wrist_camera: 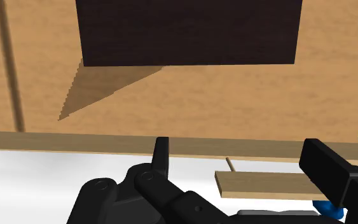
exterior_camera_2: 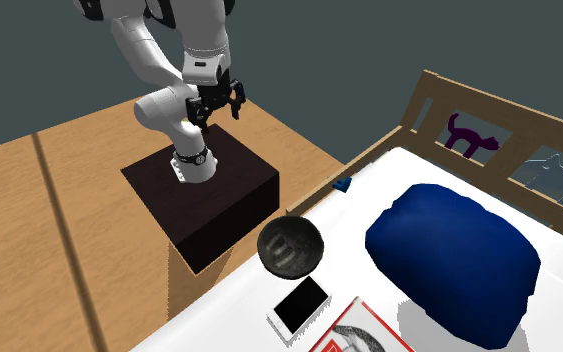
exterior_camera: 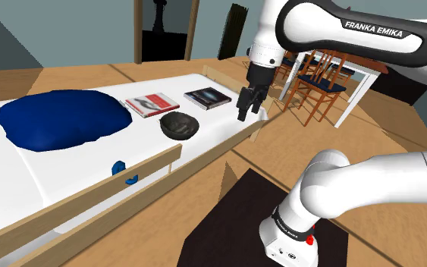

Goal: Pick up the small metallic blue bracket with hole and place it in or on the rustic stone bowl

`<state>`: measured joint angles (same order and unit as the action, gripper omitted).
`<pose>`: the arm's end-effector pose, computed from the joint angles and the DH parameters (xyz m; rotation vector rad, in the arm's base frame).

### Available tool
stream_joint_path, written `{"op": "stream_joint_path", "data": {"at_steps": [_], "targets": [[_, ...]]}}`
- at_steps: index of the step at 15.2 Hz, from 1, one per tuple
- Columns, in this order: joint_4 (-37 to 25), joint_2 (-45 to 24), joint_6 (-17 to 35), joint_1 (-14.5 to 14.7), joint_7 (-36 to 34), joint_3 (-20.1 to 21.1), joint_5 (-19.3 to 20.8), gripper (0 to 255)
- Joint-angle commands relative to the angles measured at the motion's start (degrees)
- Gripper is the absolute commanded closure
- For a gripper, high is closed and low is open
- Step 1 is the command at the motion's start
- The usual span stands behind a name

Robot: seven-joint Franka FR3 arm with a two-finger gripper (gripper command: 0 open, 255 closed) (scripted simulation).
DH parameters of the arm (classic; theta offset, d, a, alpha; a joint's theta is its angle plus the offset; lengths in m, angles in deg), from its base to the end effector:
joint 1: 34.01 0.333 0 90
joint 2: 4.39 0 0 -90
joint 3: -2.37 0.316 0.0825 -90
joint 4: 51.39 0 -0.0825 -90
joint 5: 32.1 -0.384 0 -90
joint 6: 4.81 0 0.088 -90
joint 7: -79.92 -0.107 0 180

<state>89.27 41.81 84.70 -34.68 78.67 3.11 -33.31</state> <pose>0.2967 0.0035 0.5494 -3.1274 0.0402 0.1354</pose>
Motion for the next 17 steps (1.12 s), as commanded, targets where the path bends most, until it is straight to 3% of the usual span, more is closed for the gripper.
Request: {"op": "stream_joint_path", "data": {"at_steps": [1, 9, 17], "targets": [[0.00, 0.00, 0.00, 0.00, 0.00, 0.00, 0.00, 0], [0.76, -11.86, 13.82, 3.31, -3.30, 5.76, -3.44, 0], [-3.20, -26.83, 26.04, 5.62, -6.92, 11.37, -4.14, 0]]}}
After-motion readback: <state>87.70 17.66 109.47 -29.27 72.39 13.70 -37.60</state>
